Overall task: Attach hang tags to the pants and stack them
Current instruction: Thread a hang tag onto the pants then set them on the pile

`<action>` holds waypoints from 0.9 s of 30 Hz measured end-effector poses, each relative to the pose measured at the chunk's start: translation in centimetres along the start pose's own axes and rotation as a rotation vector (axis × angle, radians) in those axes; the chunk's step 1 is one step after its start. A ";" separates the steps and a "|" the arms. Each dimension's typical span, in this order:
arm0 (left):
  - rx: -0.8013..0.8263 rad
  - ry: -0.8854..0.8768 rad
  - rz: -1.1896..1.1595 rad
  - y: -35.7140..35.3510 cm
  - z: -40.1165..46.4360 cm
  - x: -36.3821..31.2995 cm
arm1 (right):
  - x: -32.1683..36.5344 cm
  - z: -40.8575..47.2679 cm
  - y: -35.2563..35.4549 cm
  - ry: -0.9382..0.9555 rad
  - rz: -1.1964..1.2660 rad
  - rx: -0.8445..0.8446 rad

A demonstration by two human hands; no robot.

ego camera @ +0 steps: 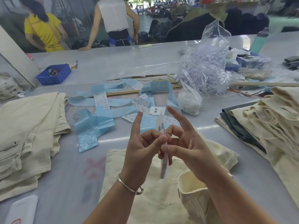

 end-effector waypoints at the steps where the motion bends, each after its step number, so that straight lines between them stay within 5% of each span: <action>1: -0.001 -0.003 -0.010 -0.1 0.0 0.0 | 0.1 0.0 0.0 0.002 0.005 0.001; 8: -0.040 -0.052 -0.004 -0.1 -0.2 -0.3 | 0.2 -0.1 0.2 -0.007 -0.021 -0.007; 14: -0.139 -0.144 0.053 0.7 -0.6 -0.4 | -0.2 0.3 2.0 -0.070 -0.567 -0.268; 21: -0.229 -0.203 0.218 1.3 -0.7 -2.3 | -0.8 0.0 3.2 -0.237 -0.289 -0.285; 27: -0.220 -0.041 0.311 0.7 -0.5 -2.2 | -1.1 -0.2 2.3 -0.196 -0.163 -0.251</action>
Point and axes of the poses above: each hand's wrist, its own z-axis towards the middle knuckle, its own y-axis out of the back of the hand, x = y × z, the point moved 4 cm from there along z, towards the middle knuckle, and after that the axes turned 13 degrees about -z, right-handed, at the moved point
